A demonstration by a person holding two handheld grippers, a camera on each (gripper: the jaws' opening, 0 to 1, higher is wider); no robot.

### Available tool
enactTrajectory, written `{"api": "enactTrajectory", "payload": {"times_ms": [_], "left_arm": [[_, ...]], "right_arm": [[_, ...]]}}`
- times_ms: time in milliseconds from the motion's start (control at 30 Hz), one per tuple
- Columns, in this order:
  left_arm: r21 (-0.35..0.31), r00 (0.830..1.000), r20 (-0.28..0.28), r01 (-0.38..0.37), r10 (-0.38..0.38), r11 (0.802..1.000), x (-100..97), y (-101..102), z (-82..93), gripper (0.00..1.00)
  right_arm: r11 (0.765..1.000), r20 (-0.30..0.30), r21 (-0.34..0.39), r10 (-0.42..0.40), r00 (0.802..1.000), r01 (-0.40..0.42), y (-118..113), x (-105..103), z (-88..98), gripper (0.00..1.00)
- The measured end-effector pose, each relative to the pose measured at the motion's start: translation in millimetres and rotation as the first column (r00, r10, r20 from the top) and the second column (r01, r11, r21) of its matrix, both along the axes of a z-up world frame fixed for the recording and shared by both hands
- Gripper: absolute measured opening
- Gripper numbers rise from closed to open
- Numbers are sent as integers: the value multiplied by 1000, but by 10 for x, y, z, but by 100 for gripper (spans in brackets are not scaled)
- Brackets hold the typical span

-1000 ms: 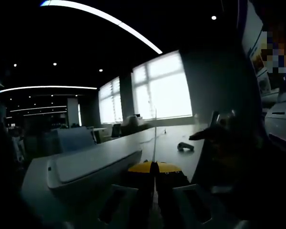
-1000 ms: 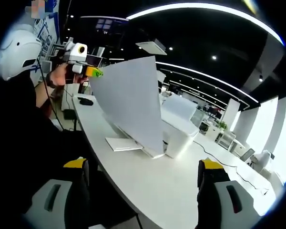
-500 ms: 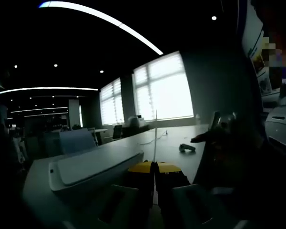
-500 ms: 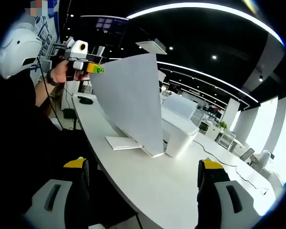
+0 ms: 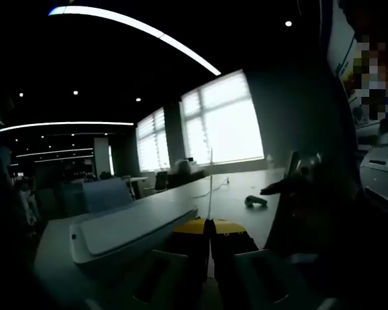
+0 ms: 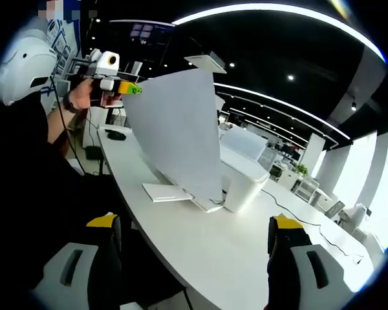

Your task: Remove the paper from the printer output slot and place it on top of the printer

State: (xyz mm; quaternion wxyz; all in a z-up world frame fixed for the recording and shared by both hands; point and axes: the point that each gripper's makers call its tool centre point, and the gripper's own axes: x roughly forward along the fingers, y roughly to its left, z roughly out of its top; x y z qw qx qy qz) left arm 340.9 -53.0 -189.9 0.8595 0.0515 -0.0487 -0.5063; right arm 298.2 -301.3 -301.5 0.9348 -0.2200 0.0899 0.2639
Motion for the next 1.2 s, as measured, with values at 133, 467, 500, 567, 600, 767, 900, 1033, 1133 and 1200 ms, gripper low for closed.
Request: {"api": "enactTrajectory", "payload": {"times_ms": [133, 467, 500, 567, 600, 767, 900, 1033, 1133, 1200], "left_arm": [[1, 1000, 5, -2, 2, 1000, 3, 7, 19, 6], [-2, 1000, 8, 2, -2, 1000, -6, -6, 52, 5], [-2, 1000, 8, 2, -2, 1000, -5, -6, 53, 5], [-2, 1000, 8, 1, -1, 1000, 1, -2, 55, 5], [-1, 1000, 8, 1, -1, 1000, 1, -3, 54, 5], [-3, 1000, 12, 0, 0, 1000, -2, -2, 72, 5], [-2, 1000, 15, 0, 0, 1000, -6, -4, 81, 5], [-5, 1000, 19, -1, 1, 1000, -16, 6, 116, 5], [-3, 1000, 21, -2, 2, 1000, -20, 3, 120, 5], [-4, 1000, 20, 0, 0, 1000, -25, -1, 121, 5]], "right_arm": [[1000, -2, -1, -2, 1000, 2, -9, -2, -7, 89], [1000, 1, -1, -3, 1000, 3, -18, -1, 3, 89], [1000, 2, -2, -3, 1000, 3, -22, -1, 4, 89], [1000, 3, -2, -3, 1000, 3, -23, -4, 8, 89], [1000, 4, -1, -3, 1000, 3, -24, -5, 10, 89], [1000, 2, -4, -5, 1000, 5, -32, -5, 5, 89], [1000, 4, -4, -4, 1000, 4, -33, -7, 11, 89], [1000, 5, -4, -4, 1000, 4, -37, -7, 16, 89], [1000, 3, -5, -4, 1000, 5, -32, -3, 9, 89], [1000, 2, -4, -4, 1000, 4, -30, -1, 7, 89]]}}
